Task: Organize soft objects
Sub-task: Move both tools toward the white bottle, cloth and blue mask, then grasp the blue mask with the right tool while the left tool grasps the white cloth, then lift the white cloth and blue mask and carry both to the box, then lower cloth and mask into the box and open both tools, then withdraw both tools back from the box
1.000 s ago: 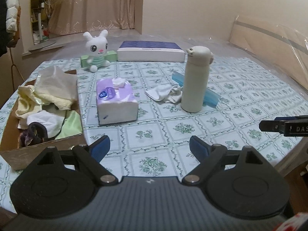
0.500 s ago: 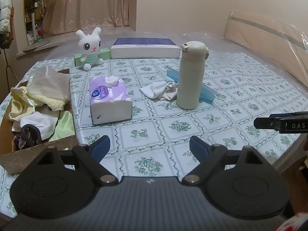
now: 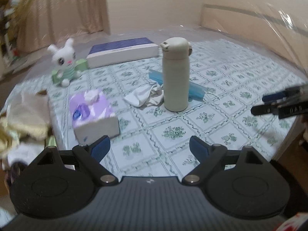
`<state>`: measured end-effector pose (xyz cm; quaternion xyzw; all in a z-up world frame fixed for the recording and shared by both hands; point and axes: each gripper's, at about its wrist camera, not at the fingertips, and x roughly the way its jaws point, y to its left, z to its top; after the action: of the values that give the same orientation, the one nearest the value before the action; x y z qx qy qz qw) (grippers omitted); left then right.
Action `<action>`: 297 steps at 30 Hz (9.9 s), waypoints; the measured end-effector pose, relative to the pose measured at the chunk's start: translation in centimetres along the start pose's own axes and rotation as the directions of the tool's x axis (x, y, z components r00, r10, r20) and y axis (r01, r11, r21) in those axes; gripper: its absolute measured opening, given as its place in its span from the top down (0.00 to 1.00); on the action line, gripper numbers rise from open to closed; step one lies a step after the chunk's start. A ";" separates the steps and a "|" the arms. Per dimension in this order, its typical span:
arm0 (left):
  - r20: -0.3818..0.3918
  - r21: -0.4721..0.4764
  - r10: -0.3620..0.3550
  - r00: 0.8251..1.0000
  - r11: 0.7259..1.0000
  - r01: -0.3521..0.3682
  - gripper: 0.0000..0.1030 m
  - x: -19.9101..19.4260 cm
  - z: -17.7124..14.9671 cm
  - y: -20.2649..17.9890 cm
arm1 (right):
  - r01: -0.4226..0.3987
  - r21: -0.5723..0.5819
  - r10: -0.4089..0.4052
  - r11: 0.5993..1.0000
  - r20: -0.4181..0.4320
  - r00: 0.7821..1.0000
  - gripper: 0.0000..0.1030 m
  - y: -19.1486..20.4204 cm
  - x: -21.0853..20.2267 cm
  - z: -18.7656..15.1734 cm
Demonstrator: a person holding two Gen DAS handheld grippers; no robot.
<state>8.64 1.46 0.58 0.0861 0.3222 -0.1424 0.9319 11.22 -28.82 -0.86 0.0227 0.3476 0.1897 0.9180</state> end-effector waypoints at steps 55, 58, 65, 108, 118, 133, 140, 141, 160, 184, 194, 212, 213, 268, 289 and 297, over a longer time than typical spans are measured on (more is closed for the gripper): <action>-0.375 0.627 -0.303 0.876 0.613 0.481 0.17 25.5 13.4 3.9 | -0.523 -0.469 0.244 0.711 -0.534 0.810 0.81 -6.9 27.2 13.1; -0.390 0.629 -0.308 0.868 0.599 0.495 0.17 26.3 13.4 3.7 | -0.502 -0.473 0.235 0.724 -0.515 0.824 0.91 -7.3 27.1 13.0; -0.433 0.624 -0.315 0.844 0.571 0.534 0.19 28.7 12.8 2.9 | -0.414 -0.479 0.194 0.774 -0.442 0.876 0.93 -8.8 26.2 11.8; -0.412 0.254 -0.107 0.905 0.940 0.227 0.93 21.7 12.9 6.8 | -0.084 -0.190 0.008 0.978 -0.368 0.930 0.94 -9.6 18.6 9.0; -0.334 0.078 -0.145 0.931 0.980 0.181 0.93 12.3 9.1 3.9 | -0.050 0.121 0.088 0.991 -0.335 0.938 0.94 -6.9 9.7 3.6; -0.093 -0.314 -0.079 0.993 0.948 0.046 0.93 -0.2 1.2 1.5 | -0.150 0.246 0.197 0.957 -0.179 0.964 0.94 3.4 1.9 -2.1; -0.064 -0.383 0.023 0.998 0.923 -0.046 0.93 -4.2 -1.8 1.3 | -0.227 0.200 0.260 0.953 -0.157 0.953 0.94 8.6 1.3 -2.4; -0.065 -0.393 0.030 0.997 0.918 -0.054 0.93 -4.7 -2.3 1.4 | -0.238 0.194 0.269 0.952 -0.154 0.951 0.94 9.3 1.3 -2.4; -0.058 -0.452 0.160 0.985 0.876 -0.168 0.93 -9.0 -5.5 4.7 | -0.351 0.084 0.361 0.932 -0.178 0.915 0.94 16.5 2.9 -1.4; -0.069 -0.557 0.369 0.927 0.756 -0.343 0.93 -12.0 -7.1 17.1 | -0.484 -0.031 0.467 0.874 -0.218 0.857 0.94 26.5 9.5 5.2; -0.095 -0.529 0.401 0.911 0.755 -0.387 0.93 -10.3 -6.3 22.6 | -0.511 -0.049 0.488 0.858 -0.227 0.843 0.94 30.2 14.3 8.9; -0.148 -0.466 0.358 0.922 0.797 -0.384 0.93 -2.8 -3.9 30.2 | -0.501 0.029 0.481 0.865 -0.331 0.812 0.94 33.9 26.8 15.4; -0.152 -0.461 0.355 0.922 0.800 -0.384 0.93 -2.3 -3.7 30.5 | -0.494 0.029 0.473 0.869 -0.342 0.812 0.94 34.1 27.6 15.5; -0.166 -0.472 0.346 0.923 0.794 -0.383 0.60 -5.4 -6.7 27.2 | -0.487 -0.085 0.442 0.869 -0.308 0.842 0.37 32.9 21.3 11.0; -0.124 -0.499 0.389 0.913 0.771 -0.396 0.06 -8.8 -6.9 21.6 | -0.333 -0.063 0.314 0.941 -0.208 0.926 0.19 28.5 15.6 8.1; -0.111 -0.499 0.410 0.905 0.765 -0.408 0.03 -10.2 -7.1 18.9 | -0.309 -0.058 0.294 0.949 -0.180 0.939 0.19 26.6 12.7 6.8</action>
<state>2.99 23.24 2.75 -0.0962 0.3195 0.1541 0.9300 15.46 1.05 0.90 0.0202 0.4080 0.3439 0.8455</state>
